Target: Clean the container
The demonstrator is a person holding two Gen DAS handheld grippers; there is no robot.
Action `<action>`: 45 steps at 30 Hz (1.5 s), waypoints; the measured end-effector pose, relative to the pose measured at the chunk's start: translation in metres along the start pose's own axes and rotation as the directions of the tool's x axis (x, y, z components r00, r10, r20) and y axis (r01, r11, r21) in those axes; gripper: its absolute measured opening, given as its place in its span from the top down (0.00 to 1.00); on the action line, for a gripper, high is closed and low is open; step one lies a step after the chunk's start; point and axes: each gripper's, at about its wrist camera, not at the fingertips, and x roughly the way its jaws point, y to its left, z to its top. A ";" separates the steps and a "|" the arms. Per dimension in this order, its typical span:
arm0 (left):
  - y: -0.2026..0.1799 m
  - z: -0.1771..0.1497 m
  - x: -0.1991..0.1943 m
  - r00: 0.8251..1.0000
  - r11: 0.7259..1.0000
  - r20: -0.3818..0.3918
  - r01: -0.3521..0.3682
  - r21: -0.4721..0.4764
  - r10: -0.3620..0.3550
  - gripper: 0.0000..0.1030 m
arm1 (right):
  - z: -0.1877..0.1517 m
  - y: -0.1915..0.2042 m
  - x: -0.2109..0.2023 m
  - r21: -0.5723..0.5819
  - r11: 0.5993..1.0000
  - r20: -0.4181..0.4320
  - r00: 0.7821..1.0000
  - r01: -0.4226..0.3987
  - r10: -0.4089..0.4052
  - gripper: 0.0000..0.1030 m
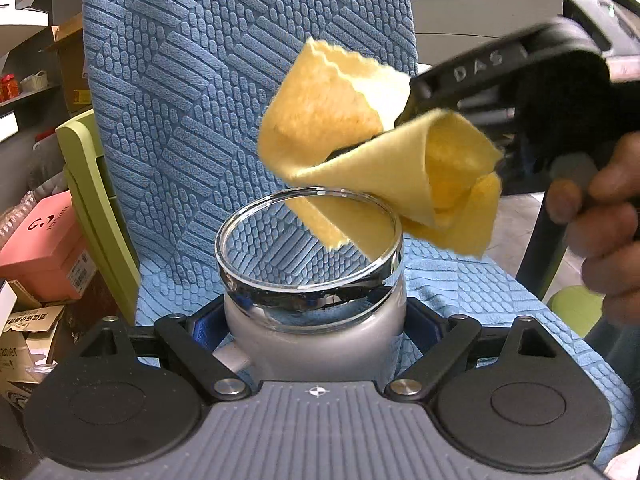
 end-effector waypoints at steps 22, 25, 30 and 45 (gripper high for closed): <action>0.041 0.005 0.034 1.000 1.000 0.007 0.010 0.006 -0.010 0.11 | -0.011 -0.049 0.014 0.172 0.983 -0.055 0.996 -0.063 0.073 0.84; 0.041 0.005 0.034 1.000 1.000 0.006 0.008 0.004 -0.008 0.11 | -0.014 -0.056 0.018 0.182 0.983 -0.087 0.995 -0.027 0.043 0.84; 0.037 0.006 0.034 1.000 1.000 0.004 -0.009 -0.006 0.009 0.11 | -0.018 -0.065 0.023 0.185 0.982 -0.134 0.991 0.027 -0.002 0.84; 0.029 0.014 0.040 0.982 0.974 -0.047 -0.186 -0.128 0.182 0.12 | -0.006 -0.062 0.013 0.183 0.981 -0.092 0.992 -0.064 0.082 0.84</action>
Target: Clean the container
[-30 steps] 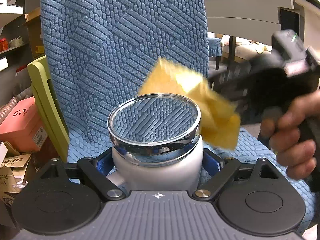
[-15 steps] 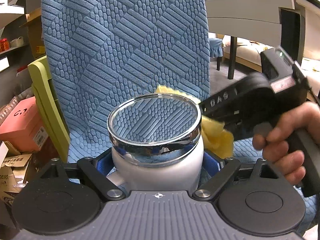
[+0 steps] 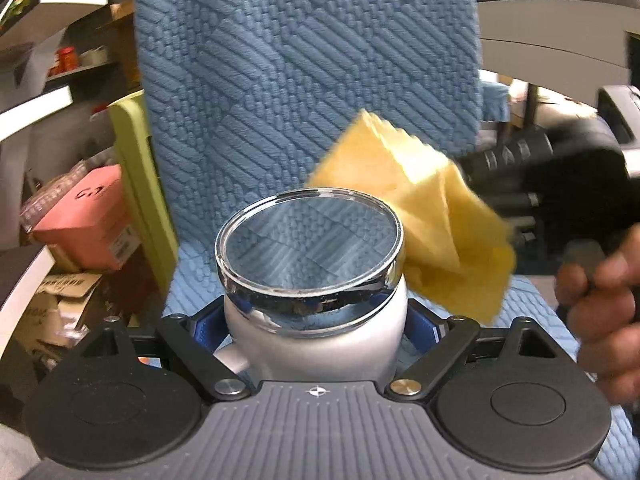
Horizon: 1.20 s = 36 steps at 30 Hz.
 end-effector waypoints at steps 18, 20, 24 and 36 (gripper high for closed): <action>0.008 -0.001 -0.002 0.996 0.994 -0.055 0.076 0.084 -0.072 0.08 | 0.002 -0.005 -0.010 -0.030 0.999 -0.005 1.000 0.024 -0.024 0.84; 0.009 -0.003 -0.004 0.995 0.992 -0.064 0.077 0.096 -0.071 0.08 | 0.004 0.000 -0.016 -0.023 0.999 0.029 0.998 -0.048 0.049 0.84; 0.013 -0.005 -0.007 0.995 0.991 -0.068 0.083 0.102 -0.076 0.09 | 0.000 -0.005 -0.009 -0.040 0.999 -0.011 0.999 0.037 -0.038 0.84; 0.010 -0.008 -0.009 0.998 0.995 -0.034 0.059 0.085 -0.056 0.13 | -0.005 -0.004 0.000 -0.013 0.998 -0.033 0.997 0.068 -0.068 0.84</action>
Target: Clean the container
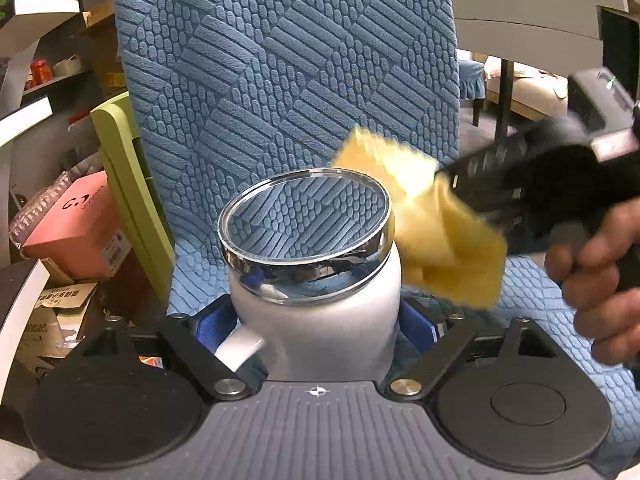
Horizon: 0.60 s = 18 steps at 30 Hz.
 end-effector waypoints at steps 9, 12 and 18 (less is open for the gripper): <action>-0.009 0.005 0.002 0.996 0.992 -0.023 -0.091 -0.092 0.089 0.14 | 0.001 0.012 0.002 -0.016 0.998 0.037 0.997 -0.068 0.069 0.84; -0.014 0.007 0.003 0.992 0.986 -0.029 -0.122 -0.112 0.119 0.14 | -0.003 0.009 0.010 -0.008 1.000 0.004 1.000 0.002 -0.002 0.84; -0.013 0.007 0.001 0.994 0.989 -0.025 -0.108 -0.100 0.106 0.13 | 0.000 0.022 0.007 0.000 0.993 0.073 0.991 -0.117 0.116 0.84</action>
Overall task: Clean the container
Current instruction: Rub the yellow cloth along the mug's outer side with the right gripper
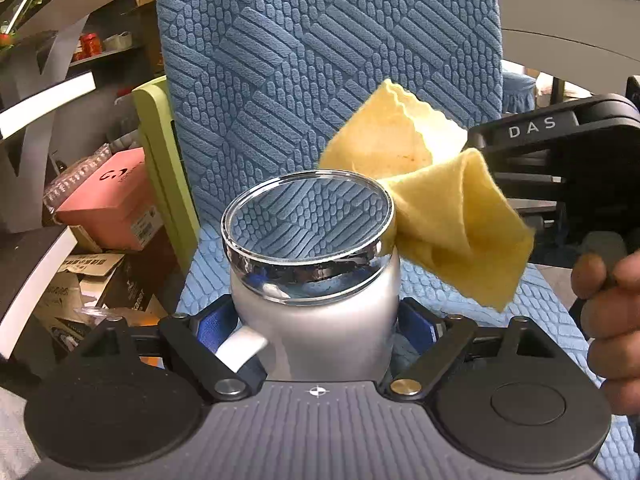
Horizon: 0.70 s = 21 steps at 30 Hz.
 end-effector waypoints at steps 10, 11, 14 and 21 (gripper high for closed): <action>0.006 -0.001 -0.006 0.997 0.995 -0.036 0.075 0.070 -0.073 0.11 | -0.002 0.007 -0.007 -0.016 1.000 0.025 0.999 0.023 -0.022 0.84; 0.006 -0.002 -0.007 0.997 0.994 -0.038 0.075 0.076 -0.073 0.11 | -0.002 0.010 -0.005 -0.023 0.999 0.028 0.999 0.029 -0.029 0.84; 0.008 -0.004 -0.010 0.996 0.993 -0.035 0.083 0.085 -0.080 0.13 | -0.008 0.001 -0.001 0.002 0.993 0.007 0.993 0.118 -0.118 0.84; 0.014 -0.006 -0.016 0.997 0.994 -0.025 0.081 0.075 -0.080 0.24 | -0.013 0.016 -0.013 0.001 0.998 0.071 0.995 0.071 -0.070 0.84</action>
